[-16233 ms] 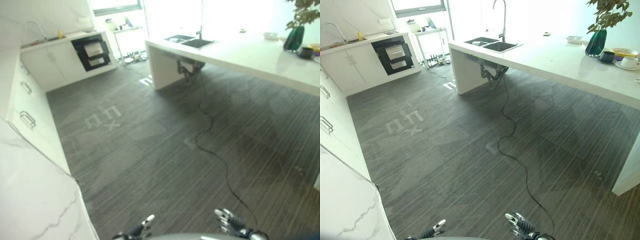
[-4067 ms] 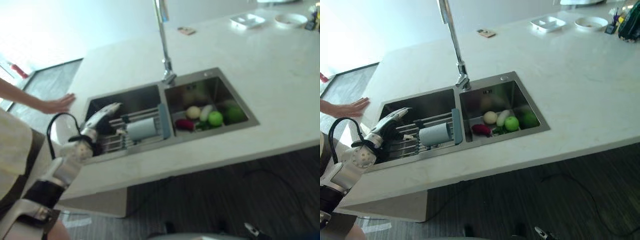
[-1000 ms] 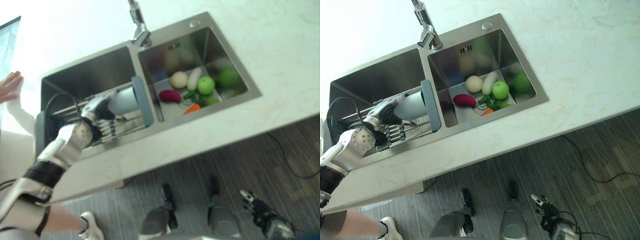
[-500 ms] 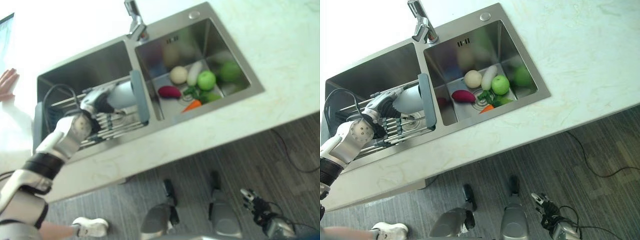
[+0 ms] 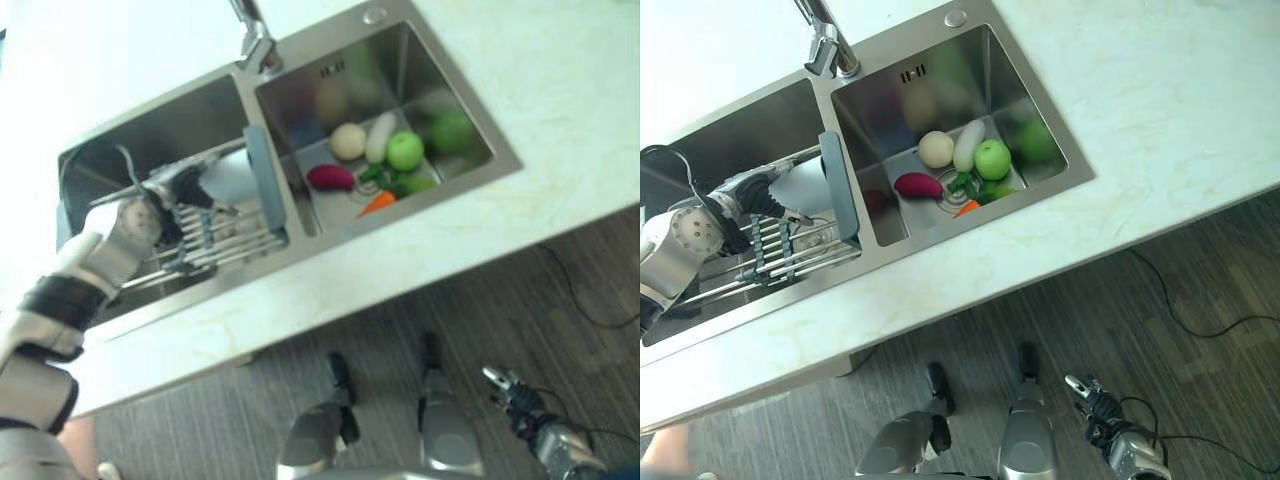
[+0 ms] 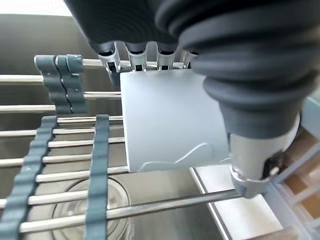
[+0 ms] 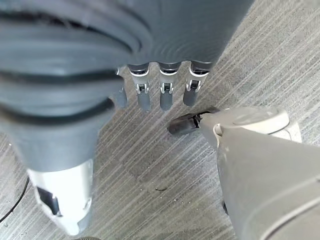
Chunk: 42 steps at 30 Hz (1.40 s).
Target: Place the dishes in the dishwasher.
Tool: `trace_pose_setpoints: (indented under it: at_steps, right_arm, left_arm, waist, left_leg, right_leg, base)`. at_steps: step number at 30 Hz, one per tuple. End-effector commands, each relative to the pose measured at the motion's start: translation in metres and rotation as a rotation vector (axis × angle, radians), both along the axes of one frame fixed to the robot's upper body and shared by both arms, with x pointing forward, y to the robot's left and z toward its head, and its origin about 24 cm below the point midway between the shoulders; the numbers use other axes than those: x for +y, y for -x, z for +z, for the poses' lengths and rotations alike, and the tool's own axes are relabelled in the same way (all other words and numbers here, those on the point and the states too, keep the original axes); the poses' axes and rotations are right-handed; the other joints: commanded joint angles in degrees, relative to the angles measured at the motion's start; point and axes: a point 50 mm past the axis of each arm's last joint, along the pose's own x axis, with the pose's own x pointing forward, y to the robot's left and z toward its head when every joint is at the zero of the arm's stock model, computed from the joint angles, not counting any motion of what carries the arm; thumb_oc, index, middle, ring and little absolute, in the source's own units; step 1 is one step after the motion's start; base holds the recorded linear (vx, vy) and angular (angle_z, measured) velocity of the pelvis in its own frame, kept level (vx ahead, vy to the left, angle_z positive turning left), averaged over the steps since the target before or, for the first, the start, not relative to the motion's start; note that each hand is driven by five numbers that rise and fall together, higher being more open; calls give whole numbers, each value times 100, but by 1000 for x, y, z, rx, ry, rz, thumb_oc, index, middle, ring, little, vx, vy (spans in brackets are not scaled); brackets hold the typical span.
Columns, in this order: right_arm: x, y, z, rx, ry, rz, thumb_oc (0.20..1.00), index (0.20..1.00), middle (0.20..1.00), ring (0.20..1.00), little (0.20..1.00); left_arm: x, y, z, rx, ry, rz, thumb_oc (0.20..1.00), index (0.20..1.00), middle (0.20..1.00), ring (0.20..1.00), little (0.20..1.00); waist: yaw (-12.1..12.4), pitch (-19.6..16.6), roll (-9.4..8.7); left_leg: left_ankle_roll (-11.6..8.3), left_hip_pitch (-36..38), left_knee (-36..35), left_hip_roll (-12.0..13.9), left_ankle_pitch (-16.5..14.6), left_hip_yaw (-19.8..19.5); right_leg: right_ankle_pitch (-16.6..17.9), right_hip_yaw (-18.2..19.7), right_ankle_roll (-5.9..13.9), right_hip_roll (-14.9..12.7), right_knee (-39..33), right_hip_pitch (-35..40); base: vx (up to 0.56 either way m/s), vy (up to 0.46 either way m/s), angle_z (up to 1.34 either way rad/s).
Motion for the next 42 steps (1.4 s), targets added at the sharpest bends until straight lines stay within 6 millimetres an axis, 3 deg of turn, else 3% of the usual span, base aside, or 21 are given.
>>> trace_pose_setpoints:
  at_steps: [1,13,24,31,42]
  right_arm:
    - [-1,-17,9,-60,-14,16,1000,1000,1000,1000,1000]
    - [0,-20,11,-78,-17,26,1000,1000,1000,1000,1000]
    - [7,-28,14,-98,-22,54,1000,1000,1000,1000,1000]
    - [17,-42,19,-138,-21,91,1000,1000,1000,1000,1000]
    - [18,-55,29,-173,-4,120,1000,1000,1000,1000,1000]
  left_arm:
    - [-24,0,-29,214,54,-143,1000,1000,1000,1000,1000]
    - [-16,-4,-22,197,42,-98,1000,1000,1000,1000,1000]
    - [-7,-17,-17,89,-98,-7,1000,1000,1000,1000,1000]
    - [-18,-31,-32,55,-139,31,1000,1000,1000,1000,1000]
    - [-24,-42,-33,78,-126,55,1000,1000,1000,1000,1000]
  waist:
    - [-290,145,-150]
    - [-319,168,-186]
    - [-428,258,-389]
    - [-527,352,-564]
    - [-689,499,-763]
  left_leg:
    - [-189,-44,115,116,-78,-400]
    - [-186,-78,92,135,-62,-372]
    - [-213,-150,120,260,-28,-298]
    - [-238,-247,170,362,11,-256]
    - [-306,-347,253,551,53,-123]
  right_leg:
    - [210,-337,341,-349,80,-4]
    - [223,-319,336,-341,74,-55]
    - [223,-265,299,-244,98,-162]
    - [229,-185,250,-149,113,-272]
    - [218,-108,194,-10,163,-433]
  base:
    - [0,0,0]
    - [0,0,0]
    - [-10,-1,-3]
    - [0,0,0]
    - [-6,6,-2]
